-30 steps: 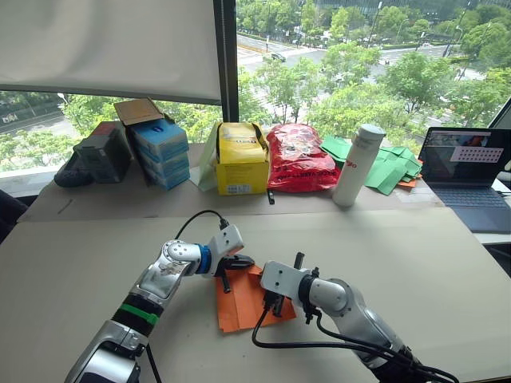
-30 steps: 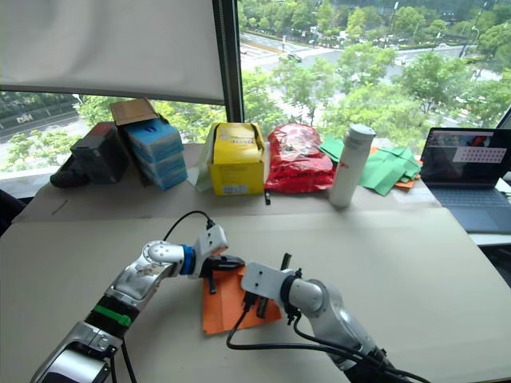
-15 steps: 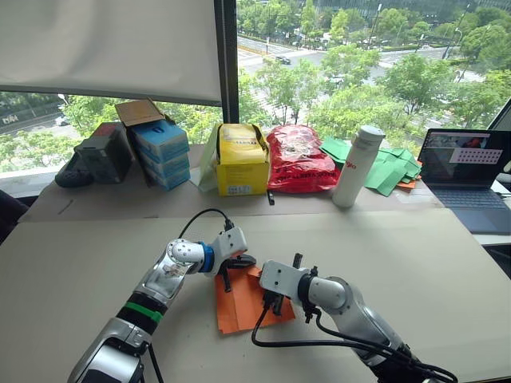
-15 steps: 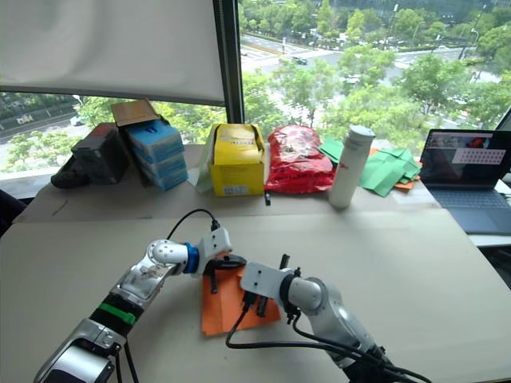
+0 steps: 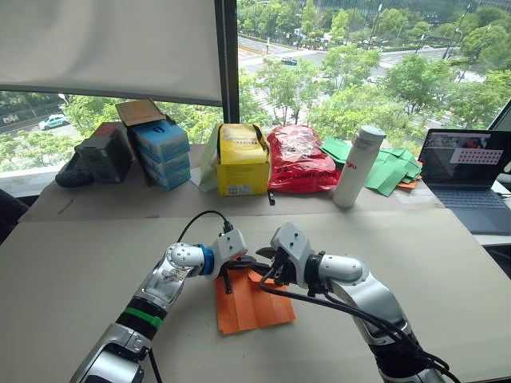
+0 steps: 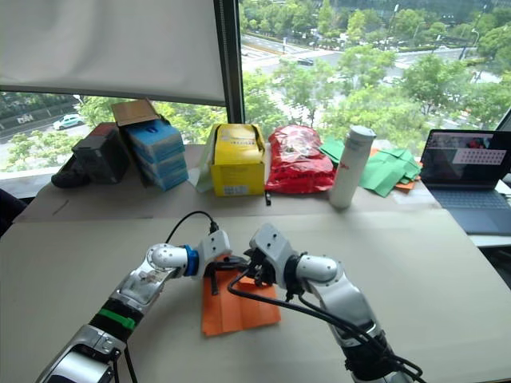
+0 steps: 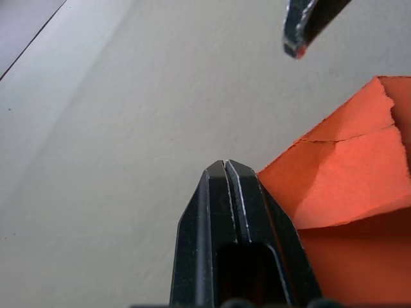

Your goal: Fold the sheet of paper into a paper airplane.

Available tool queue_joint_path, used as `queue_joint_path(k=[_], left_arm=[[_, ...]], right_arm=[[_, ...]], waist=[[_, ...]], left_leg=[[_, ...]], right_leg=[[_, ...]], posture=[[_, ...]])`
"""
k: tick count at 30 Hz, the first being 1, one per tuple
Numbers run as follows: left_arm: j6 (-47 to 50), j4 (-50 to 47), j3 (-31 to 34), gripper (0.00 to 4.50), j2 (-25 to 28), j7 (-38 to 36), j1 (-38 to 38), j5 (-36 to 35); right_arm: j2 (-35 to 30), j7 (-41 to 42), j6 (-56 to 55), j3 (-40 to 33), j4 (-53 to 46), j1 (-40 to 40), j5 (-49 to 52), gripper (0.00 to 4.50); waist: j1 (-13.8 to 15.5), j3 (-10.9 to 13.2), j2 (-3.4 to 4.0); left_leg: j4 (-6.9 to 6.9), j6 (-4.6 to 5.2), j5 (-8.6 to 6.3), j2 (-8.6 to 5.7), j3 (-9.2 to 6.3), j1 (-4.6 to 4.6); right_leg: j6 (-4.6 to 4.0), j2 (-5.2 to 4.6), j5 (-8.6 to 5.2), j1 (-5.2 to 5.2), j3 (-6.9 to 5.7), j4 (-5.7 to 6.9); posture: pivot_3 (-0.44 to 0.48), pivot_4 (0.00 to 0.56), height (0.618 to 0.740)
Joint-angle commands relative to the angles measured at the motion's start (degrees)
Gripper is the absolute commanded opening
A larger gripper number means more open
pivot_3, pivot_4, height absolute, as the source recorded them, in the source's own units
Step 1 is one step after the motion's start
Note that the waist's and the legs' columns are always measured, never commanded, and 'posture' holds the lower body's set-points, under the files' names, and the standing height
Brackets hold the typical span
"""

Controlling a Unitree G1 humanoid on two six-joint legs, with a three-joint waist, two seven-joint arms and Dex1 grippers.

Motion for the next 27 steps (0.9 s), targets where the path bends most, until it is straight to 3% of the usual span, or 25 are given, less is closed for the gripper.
queue_joint_path(k=[1, 3, 4, 11, 15, 27], left_arm=[[0.4, 1.0, -0.9, 0.0, 1.0, -0.6, 2.6, 1.1], [0.5, 0.7, -0.8, 0.0, 1.1, -0.5, 3.0, 1.3], [0.5, 0.6, -0.7, 0.0, 1.1, -0.5, 3.1, 1.3], [0.2, 0.0, -0.9, 0.0, 0.8, 0.0, 3.5, 1.9], [-0.4, -0.4, -1.1, 0.0, 0.9, 0.1, 3.6, 2.2], [-1.1, -0.3, -1.3, 0.0, 1.3, 0.0, 3.9, 2.8]], right_arm=[[0.1, -2.7, -0.7, 2.1, 2.7, -1.0, -1.2, 0.75], [-0.1, -3.5, -1.5, 3.6, 4.6, -1.3, -1.9, 0.05], [-0.3, -3.8, -2.0, 4.2, 5.3, -1.4, -2.2, 0.02], [0.7, -6.2, -3.4, 6.5, 11.1, -3.5, -3.6, 0.02], [0.6, -5.5, 1.1, 7.4, 13.0, -4.0, -3.0, 0.02], [-3.3, -4.1, 6.0, 10.7, 9.5, -1.9, -2.8, 0.02]], waist=[[0.0, 0.0, 0.0], [-0.1, 0.0, 0.0], [-0.1, 0.0, 0.0], [0.0, 0.0, 0.0], [-0.1, 0.0, 0.01], [0.1, -0.1, 0.04]], left_leg=[[-0.01, -0.02, 0.01, 0.0, 0.0, 0.0], [-0.01, -0.09, 0.05, 0.0, 0.0, -0.03], [-0.01, -0.09, 0.05, 0.0, 0.0, -0.02], [-0.01, -0.07, 0.04, 0.0, 0.0, -0.01], [0.0, -0.07, 0.04, 0.0, 0.0, 0.0], [-0.01, 0.02, -0.06, 0.0, 0.0, 0.21]], right_leg=[[0.0, 0.01, 0.0, -0.02, 0.0, 0.01], [0.0, 0.0, 0.0, -0.06, 0.01, 0.03], [0.0, 0.0, 0.0, -0.05, 0.01, 0.03], [-0.01, 0.01, 0.0, -0.04, 0.0, 0.04], [0.0, 0.0, 0.0, -0.01, 0.0, 0.03], [0.0, -0.01, 0.0, 0.04, -0.01, -0.03]], posture=[[0.0, 0.15, 0.74], [0.0, 0.15, 0.74], [0.0, 0.15, 0.74], [0.0, 0.15, 0.74], [0.0, 0.15, 0.74], [0.0, 0.15, 0.74]])
